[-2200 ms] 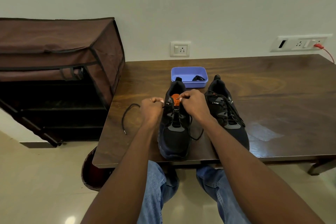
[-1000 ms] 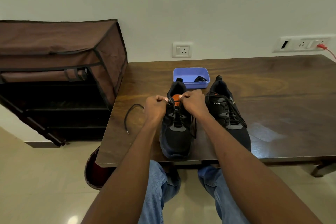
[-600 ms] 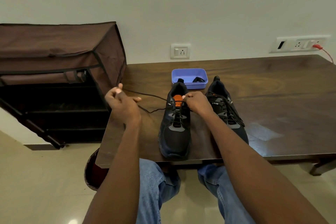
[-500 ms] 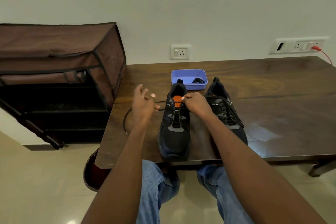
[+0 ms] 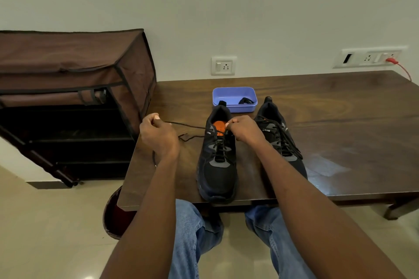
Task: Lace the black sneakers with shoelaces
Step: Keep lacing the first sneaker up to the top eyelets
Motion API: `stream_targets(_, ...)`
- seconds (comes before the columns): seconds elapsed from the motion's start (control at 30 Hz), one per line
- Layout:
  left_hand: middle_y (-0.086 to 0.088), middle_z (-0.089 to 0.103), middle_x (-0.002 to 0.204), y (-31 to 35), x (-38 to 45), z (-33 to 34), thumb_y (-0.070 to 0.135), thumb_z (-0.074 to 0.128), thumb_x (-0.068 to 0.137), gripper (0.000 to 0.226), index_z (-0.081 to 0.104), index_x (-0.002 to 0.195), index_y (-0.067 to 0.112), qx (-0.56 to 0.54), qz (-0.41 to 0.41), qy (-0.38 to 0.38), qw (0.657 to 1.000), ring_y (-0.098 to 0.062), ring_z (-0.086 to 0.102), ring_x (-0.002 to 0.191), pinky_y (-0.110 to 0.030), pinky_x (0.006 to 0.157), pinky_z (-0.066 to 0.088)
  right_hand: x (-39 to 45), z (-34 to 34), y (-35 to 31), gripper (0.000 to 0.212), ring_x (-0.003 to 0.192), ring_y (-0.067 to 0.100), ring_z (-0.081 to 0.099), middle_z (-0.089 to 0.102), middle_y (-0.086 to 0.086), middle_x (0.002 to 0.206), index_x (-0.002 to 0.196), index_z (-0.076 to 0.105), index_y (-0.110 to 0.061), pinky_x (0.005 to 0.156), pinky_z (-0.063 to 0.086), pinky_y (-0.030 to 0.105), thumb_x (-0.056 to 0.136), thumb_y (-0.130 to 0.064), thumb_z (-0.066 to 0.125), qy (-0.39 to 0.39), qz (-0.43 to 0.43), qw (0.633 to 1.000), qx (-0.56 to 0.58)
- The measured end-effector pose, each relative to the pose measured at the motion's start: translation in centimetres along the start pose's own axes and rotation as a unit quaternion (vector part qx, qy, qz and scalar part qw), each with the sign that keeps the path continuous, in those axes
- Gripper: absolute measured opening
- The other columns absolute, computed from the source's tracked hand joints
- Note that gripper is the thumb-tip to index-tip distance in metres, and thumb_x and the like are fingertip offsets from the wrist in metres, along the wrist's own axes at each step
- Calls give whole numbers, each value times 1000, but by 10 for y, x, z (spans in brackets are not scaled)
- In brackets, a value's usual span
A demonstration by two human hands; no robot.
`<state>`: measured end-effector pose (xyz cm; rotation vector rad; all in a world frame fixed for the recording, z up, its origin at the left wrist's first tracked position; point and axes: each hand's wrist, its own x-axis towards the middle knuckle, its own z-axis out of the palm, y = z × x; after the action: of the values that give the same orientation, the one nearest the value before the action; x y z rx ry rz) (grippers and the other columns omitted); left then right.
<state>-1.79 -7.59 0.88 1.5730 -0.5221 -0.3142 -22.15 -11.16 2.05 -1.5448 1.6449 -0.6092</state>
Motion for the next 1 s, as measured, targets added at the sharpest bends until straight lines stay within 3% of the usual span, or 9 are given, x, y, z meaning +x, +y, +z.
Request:
stream_targets(0.17,3,51,119,13,-19,-3,3,58,91,32,60,121,15,104,51,-96,989,-13,56,103,-27,89,48,-2,1,0,24,73,14,58,70,8,93,94,74,-9,67,45,30,98,-21,54,-2,-15,1000,-21)
stream_targets(0.33,4,69,83,16,-28,-4,5,57,89,20,69,79,17,153,39,-322,933,-13,65,80,-26,68,51,-4,3,0,23,90,17,62,70,2,99,94,73,-18,70,41,28,100,-27,53,-6,-32,999,-39)
stream_targets(0.5,3,67,79,25,-40,-8,0,57,87,20,64,72,12,155,125,-377,904,-10,62,75,-22,64,48,-6,4,-1,22,81,16,61,68,2,91,90,71,-21,60,39,26,101,-27,53,0,-37,998,-46)
stream_targets(0.6,-2,71,79,23,-42,-7,2,59,87,22,73,70,8,252,86,-495,827,-14,68,78,-24,68,56,-8,4,-1,24,80,18,60,66,2,87,82,69,-21,61,39,28,100,-25,53,2,-48,997,-54)
stream_targets(0.67,-8,72,80,20,-41,-9,6,58,87,19,72,75,3,306,70,-488,814,-22,69,80,-35,70,58,-8,4,-1,23,83,17,62,68,2,90,88,71,-20,64,40,28,100,-25,52,-1,-47,998,-53)
stream_targets(0.73,-7,67,78,22,-42,-12,10,54,89,17,66,78,6,377,83,-444,809,-19,62,71,-32,59,50,-9,4,-2,21,85,16,62,69,3,94,93,72,-21,67,42,28,100,-25,52,0,-41,998,-50)
stream_targets(0.8,-6,65,87,20,-39,-16,14,53,89,16,65,98,10,448,105,-396,795,-19,60,76,-34,65,49,-9,4,-2,21,89,18,63,69,3,97,99,72,-21,73,45,30,101,-26,52,0,-38,998,-49)
stream_targets(0.9,-8,67,100,13,-36,-16,15,53,85,56,46,140,17,410,100,-369,828,-24,60,88,-38,75,50,-9,5,-3,23,94,20,63,69,5,103,108,72,-20,78,47,33,101,-27,51,1,-40,998,-58)
stream_targets(1.0,-9,57,121,12,-35,-10,12,56,82,69,34,147,23,352,121,-381,847,-31,57,108,-46,88,51,-9,5,-3,25,95,21,63,68,5,105,110,72,-19,82,50,35,101,-28,50,1,-32,997,-69)
